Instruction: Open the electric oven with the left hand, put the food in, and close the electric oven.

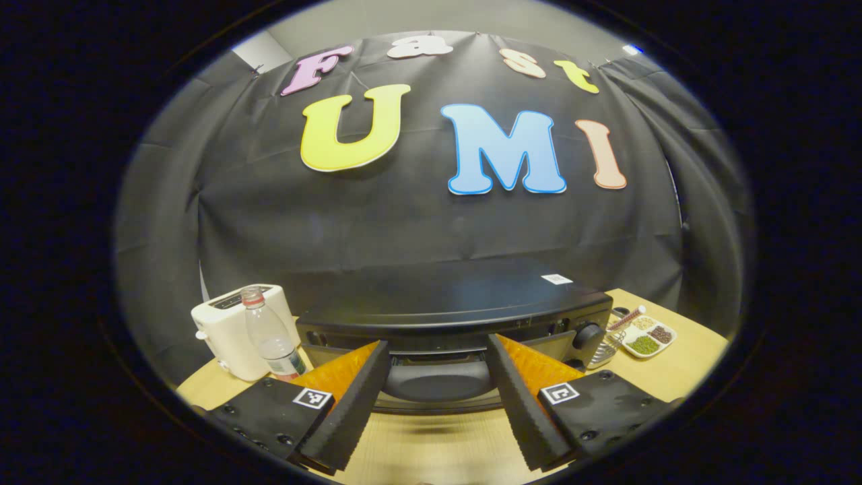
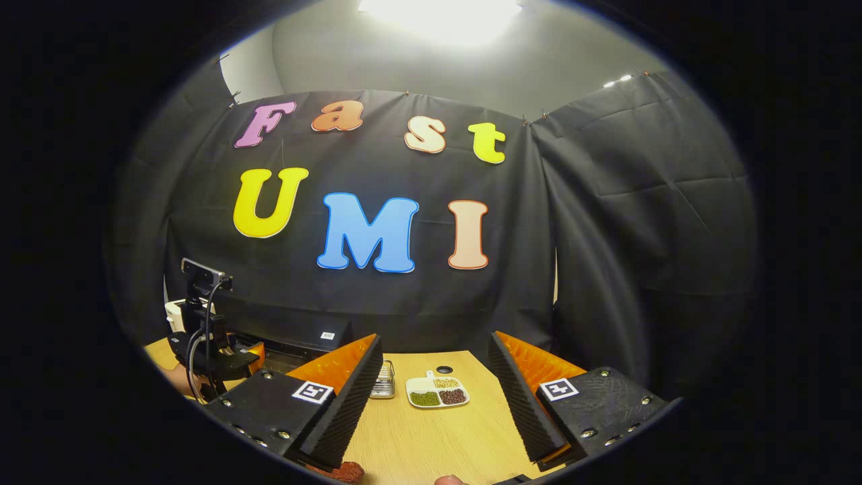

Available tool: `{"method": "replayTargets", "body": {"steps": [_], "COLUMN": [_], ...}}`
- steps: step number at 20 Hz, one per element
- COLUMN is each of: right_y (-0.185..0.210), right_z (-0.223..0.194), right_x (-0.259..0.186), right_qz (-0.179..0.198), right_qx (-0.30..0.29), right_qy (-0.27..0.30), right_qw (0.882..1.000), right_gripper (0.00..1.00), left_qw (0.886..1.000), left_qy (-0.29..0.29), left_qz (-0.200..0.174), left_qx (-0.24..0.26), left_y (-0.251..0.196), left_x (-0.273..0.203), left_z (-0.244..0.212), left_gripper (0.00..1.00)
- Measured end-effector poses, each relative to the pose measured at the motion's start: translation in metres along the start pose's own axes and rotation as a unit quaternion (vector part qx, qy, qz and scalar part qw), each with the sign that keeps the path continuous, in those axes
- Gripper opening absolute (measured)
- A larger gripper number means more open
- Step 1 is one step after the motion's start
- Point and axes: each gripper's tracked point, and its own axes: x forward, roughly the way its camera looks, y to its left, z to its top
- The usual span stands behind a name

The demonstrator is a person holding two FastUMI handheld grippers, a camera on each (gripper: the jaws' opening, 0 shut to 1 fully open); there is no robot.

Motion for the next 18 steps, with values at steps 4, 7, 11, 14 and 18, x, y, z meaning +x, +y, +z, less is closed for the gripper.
{"method": "replayTargets", "body": {"steps": [4,7,11,14,18], "right_y": [-0.002,-0.002,-0.002,-0.004,-0.005], "right_z": [0.002,0.002,0.001,0.001,-0.001], "right_x": [-0.001,-0.001,-0.005,-0.007,-0.009], "right_qz": [0.008,0.015,0.026,0.031,0.037], "right_qx": [0.006,0.006,0.005,0.004,0.002], "right_qy": [-0.002,-0.003,-0.005,-0.003,0.001], "right_qw": [1.000,1.000,1.000,1.000,0.999], "right_gripper": [0.96,0.96,0.96,0.96,0.96], "left_qw": [1.000,1.000,0.999,0.998,0.997], "left_qy": [0.011,0.021,0.045,0.056,0.071], "left_qz": [0.004,0.006,0.011,0.013,0.014], "left_qx": [-0.003,-0.005,0.001,0.002,0.003], "left_y": [-0.001,-0.002,-0.003,-0.003,-0.005], "left_x": [-0.018,-0.030,-0.043,-0.052,-0.062], "left_z": [-0.011,-0.020,-0.042,-0.056,-0.072], "left_gripper": [0.98,1.00,0.97,0.98,0.97]}}
